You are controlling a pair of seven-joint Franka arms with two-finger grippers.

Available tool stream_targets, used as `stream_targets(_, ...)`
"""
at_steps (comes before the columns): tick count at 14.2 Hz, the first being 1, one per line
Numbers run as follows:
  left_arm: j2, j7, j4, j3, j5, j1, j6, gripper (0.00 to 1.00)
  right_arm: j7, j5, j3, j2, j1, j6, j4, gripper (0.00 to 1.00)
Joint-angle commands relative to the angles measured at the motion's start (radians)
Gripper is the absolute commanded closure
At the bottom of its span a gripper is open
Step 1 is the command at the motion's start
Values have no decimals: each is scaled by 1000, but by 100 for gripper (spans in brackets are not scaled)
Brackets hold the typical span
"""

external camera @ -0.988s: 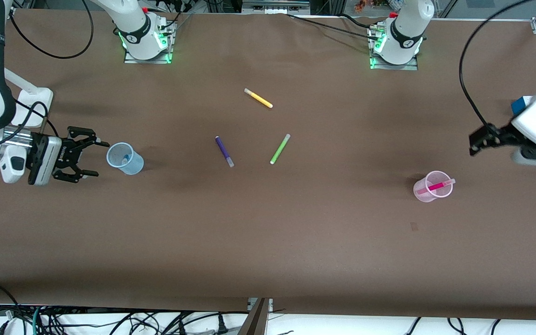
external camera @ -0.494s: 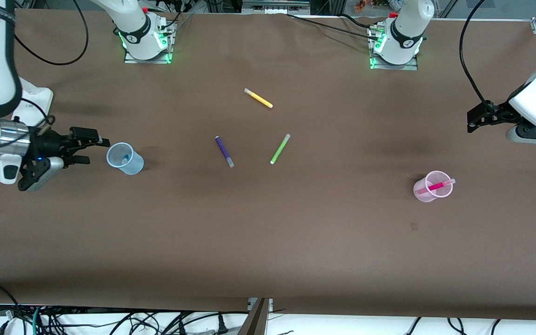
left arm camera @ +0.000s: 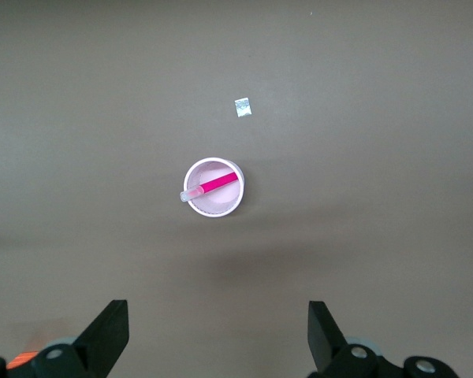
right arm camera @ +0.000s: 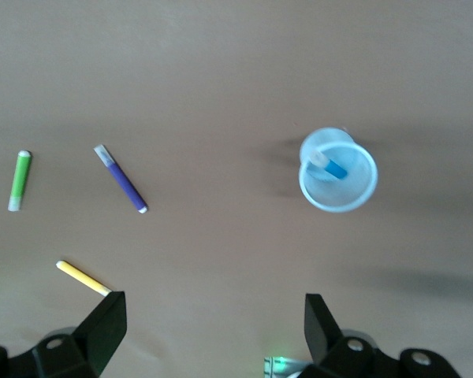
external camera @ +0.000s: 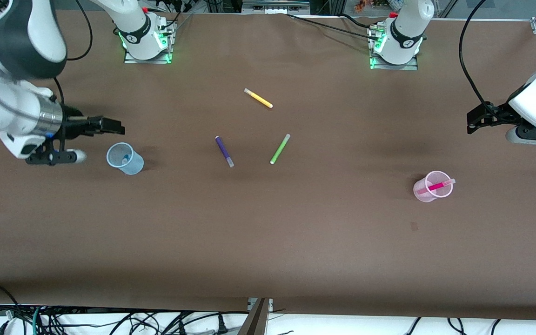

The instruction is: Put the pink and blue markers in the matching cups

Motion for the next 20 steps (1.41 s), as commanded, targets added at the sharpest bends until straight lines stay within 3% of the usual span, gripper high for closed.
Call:
stream_targets(1, 3, -11, 9, -7, 3, 6, 1, 0, 15, -55, 49, -128, -91, -17, -98, 0)
stream_targets(4, 3, -9, 9, -7, 3, 6, 1, 0, 14, -257, 84, -199, -114, -72, -92, 0)
stream_targets(5, 3, -11, 9, -7, 3, 6, 1, 0, 8, -265, 86, -216, -132, -62, -86, 0)
stream_targets(9, 3, -11, 11, -8, 3, 5, 1, 0, 14, -248, 86, -254, -157, -78, -83, 0)
stream_targets(13, 4, -12, 12, -8, 1, 3, 0, 0, 133, -158, 86, -264, -174, -115, -77, 0)
stream_targets(20, 7, -8, 12, -10, 1, 2, -2, 0, 107, -158, 75, -199, -175, -170, 24, 0)
